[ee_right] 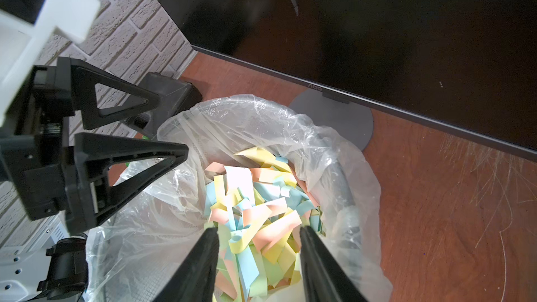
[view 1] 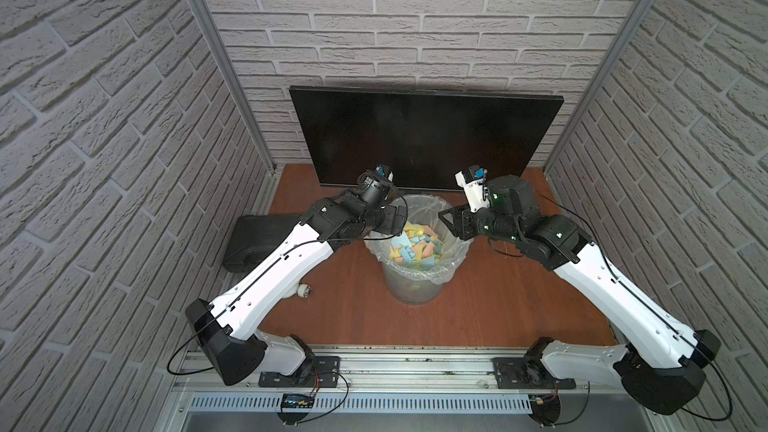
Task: Remove the sticky note from the monitor
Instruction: Reset both arms
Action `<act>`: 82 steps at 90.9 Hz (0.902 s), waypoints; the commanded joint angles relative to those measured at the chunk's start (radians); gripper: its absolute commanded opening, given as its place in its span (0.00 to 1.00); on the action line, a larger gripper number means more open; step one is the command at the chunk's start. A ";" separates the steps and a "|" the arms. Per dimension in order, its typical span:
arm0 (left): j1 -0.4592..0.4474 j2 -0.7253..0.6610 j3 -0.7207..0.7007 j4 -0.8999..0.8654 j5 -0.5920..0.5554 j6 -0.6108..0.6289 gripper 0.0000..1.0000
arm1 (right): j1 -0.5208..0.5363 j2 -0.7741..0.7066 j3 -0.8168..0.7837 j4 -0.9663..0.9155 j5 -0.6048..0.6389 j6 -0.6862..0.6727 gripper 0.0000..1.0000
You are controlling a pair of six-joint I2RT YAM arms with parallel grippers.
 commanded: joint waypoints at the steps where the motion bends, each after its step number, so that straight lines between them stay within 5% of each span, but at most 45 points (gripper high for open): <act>1: -0.004 -0.030 0.054 -0.012 -0.034 0.024 0.98 | -0.011 -0.047 -0.015 0.066 -0.015 0.008 0.49; 26: 0.015 -0.149 0.102 -0.016 -0.154 0.101 0.98 | -0.091 -0.195 -0.068 0.086 0.088 0.037 0.52; 47: 0.106 -0.238 0.016 -0.099 -0.320 0.121 0.98 | -0.197 -0.326 -0.149 -0.026 0.336 0.074 0.52; 69: 0.277 -0.322 -0.246 -0.059 -0.208 0.053 0.98 | -0.250 -0.416 -0.349 -0.001 0.398 0.086 0.55; 82: 0.301 -0.351 -0.374 0.021 -0.207 0.063 0.98 | -0.269 -0.446 -0.469 0.063 0.449 0.097 0.69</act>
